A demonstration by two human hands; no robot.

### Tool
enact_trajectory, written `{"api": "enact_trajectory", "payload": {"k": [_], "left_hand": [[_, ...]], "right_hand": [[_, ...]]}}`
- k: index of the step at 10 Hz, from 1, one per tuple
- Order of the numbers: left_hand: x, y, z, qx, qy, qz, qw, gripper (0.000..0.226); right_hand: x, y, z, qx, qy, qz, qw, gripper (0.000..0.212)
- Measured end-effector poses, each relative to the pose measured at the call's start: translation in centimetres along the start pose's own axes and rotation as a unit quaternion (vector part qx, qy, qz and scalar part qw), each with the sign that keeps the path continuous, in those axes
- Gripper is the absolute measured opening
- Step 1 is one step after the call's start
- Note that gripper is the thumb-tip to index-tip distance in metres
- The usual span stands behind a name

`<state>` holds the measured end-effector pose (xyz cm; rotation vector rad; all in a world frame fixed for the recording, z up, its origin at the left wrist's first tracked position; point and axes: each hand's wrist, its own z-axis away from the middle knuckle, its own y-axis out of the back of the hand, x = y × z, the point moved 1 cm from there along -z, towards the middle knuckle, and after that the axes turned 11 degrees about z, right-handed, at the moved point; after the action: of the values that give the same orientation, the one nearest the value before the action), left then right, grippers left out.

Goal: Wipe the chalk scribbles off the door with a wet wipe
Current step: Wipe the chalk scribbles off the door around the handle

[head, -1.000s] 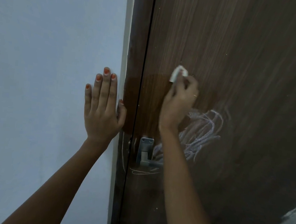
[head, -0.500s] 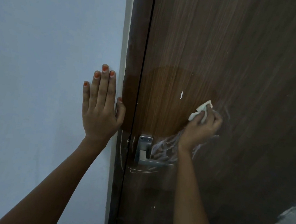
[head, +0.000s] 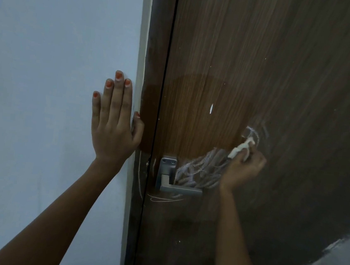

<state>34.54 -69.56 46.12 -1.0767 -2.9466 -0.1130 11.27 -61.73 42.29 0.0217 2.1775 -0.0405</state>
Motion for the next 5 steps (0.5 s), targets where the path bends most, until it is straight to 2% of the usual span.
{"api": "enact_trajectory", "payload": {"k": [1, 2, 3, 5], "left_hand": [[0.0, 0.0, 0.0, 0.000, 0.000, -0.002, 1.000, 0.056], [0.0, 0.0, 0.0, 0.001, -0.001, -0.002, 1.000, 0.056], [-0.1, 0.0, -0.1, 0.002, -0.003, -0.002, 1.000, 0.056], [-0.1, 0.0, 0.1, 0.001, 0.000, 0.000, 1.000, 0.056]], "right_hand": [[-1.5, -0.6, -1.7, 0.028, -0.007, -0.020, 0.999, 0.024], [-3.9, -1.8, -0.8, -0.003, 0.083, -0.019, 0.996, 0.023], [-3.6, -2.1, 0.4, -0.020, 0.137, -0.002, 0.990, 0.021], [0.6, 0.1, -1.0, 0.057, -0.060, -0.035, 0.996, 0.024]]}}
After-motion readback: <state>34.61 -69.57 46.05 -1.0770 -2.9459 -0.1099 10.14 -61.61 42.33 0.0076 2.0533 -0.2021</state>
